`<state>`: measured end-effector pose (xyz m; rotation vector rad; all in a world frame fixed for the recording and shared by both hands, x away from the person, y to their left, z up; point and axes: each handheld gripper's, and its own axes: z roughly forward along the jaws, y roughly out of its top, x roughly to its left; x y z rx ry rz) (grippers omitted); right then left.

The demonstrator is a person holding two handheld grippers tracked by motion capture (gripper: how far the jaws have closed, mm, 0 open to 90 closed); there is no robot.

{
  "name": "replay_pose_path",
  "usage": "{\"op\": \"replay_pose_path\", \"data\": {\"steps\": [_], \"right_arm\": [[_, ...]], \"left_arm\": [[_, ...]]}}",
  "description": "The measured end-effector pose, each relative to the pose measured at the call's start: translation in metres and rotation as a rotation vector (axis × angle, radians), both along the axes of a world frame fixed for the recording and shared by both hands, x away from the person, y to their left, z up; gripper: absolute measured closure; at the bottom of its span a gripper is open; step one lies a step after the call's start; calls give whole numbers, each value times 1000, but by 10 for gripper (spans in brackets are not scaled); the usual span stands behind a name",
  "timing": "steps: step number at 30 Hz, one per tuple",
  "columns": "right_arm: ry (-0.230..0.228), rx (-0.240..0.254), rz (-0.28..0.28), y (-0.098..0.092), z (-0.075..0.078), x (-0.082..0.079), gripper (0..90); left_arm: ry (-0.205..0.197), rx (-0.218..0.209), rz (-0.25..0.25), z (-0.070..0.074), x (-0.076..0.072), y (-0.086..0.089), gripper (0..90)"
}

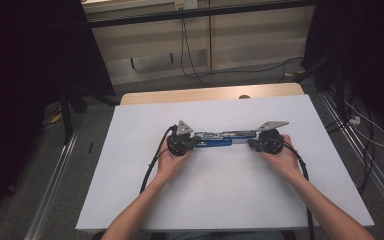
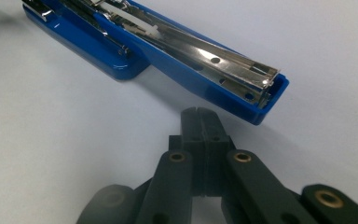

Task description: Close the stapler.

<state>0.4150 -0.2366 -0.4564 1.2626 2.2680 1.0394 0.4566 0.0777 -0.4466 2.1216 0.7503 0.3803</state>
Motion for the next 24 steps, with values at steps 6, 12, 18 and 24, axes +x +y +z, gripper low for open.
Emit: {"op": "replay_pose_path", "data": {"steps": [6,12,18,24], "right_arm": [[-6,0,-8,2,0,1,900],[-8,1,-15,3,-1,1,900],[-14,-3,-16,4,-1,2,900],[-14,-1,-16,4,-1,4,900]], "left_arm": [[-3,6,4,0,0,0,900],[0,0,1,0,0,0,900],[0,8,-1,0,0,-1,900],[-1,9,-2,0,0,0,900]]}}
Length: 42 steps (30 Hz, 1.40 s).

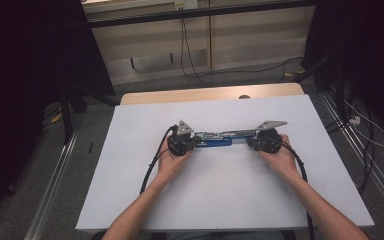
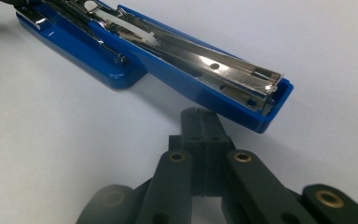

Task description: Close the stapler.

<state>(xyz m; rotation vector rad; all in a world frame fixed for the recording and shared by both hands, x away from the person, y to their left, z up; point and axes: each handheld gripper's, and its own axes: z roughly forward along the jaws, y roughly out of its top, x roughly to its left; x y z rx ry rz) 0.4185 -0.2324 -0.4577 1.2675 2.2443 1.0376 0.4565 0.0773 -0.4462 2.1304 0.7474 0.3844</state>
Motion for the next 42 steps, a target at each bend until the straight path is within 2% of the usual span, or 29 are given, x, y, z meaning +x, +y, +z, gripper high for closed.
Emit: {"op": "replay_pose_path", "data": {"steps": [25,42], "right_arm": [[-8,0,-13,1,0,0,900],[-32,14,-35,0,0,0,900]], "left_arm": [[1,-3,5,0,0,0,900],[-3,-2,5,0,-1,0,900]]}}
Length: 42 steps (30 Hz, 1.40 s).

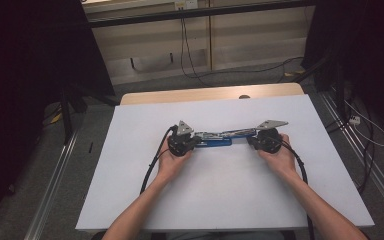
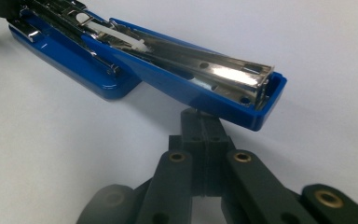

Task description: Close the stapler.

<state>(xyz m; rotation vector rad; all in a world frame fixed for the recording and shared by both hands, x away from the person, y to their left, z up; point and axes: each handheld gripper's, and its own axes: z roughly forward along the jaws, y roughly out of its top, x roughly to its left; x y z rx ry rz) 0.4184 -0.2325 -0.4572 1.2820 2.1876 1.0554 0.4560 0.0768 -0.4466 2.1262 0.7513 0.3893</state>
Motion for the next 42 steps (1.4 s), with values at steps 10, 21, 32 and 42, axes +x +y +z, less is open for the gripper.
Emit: {"op": "replay_pose_path", "data": {"steps": [10,21,32,42], "right_arm": [[-26,22,-14,0,1,-1,900],[-44,41,-32,-2,3,-1,900],[-52,64,-25,-2,3,-1,900],[-65,108,-24,-3,7,-5,810]], "left_arm": [[1,-1,-2,0,0,0,900],[22,-15,3,0,0,0,900],[22,-12,8,1,-2,-1,900],[32,-56,-9,-1,-7,6,834]]}}
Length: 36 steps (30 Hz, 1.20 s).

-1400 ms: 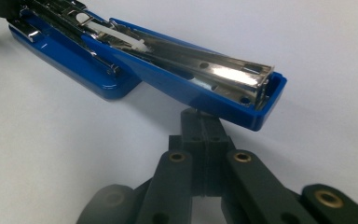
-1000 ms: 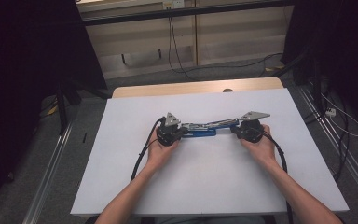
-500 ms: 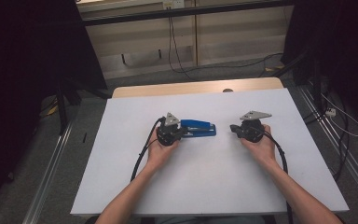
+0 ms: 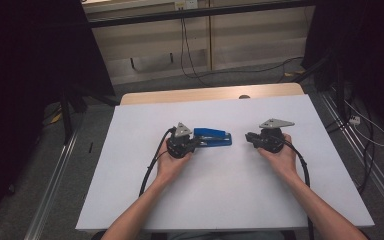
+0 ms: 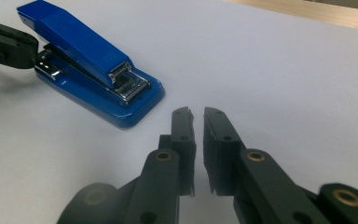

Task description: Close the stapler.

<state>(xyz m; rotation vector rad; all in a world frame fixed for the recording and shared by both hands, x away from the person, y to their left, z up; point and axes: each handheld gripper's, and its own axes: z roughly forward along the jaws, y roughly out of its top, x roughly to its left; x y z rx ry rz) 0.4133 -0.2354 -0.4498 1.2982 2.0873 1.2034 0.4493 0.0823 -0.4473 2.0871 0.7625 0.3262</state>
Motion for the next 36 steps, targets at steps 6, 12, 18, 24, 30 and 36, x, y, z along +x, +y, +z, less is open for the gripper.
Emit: {"op": "replay_pose_path", "data": {"steps": [6,12,18,24,30,36], "right_arm": [[-8,-15,-12,-2,2,-2,603],[-19,13,-54,-7,4,-2,352],[-22,20,-84,-10,4,-3,138],[-41,10,-92,-10,5,-5,50],[-64,6,-68,-7,8,-9,33],[-63,31,-55,-3,9,-12,36]], "left_arm": [[24,-51,11,3,-1,7,756],[19,-36,27,1,-4,8,575],[-17,-2,65,1,-7,8,356],[-9,-9,94,2,-8,10,158],[-41,-20,86,6,-9,13,45],[-50,-33,76,13,-15,14,41]]}}
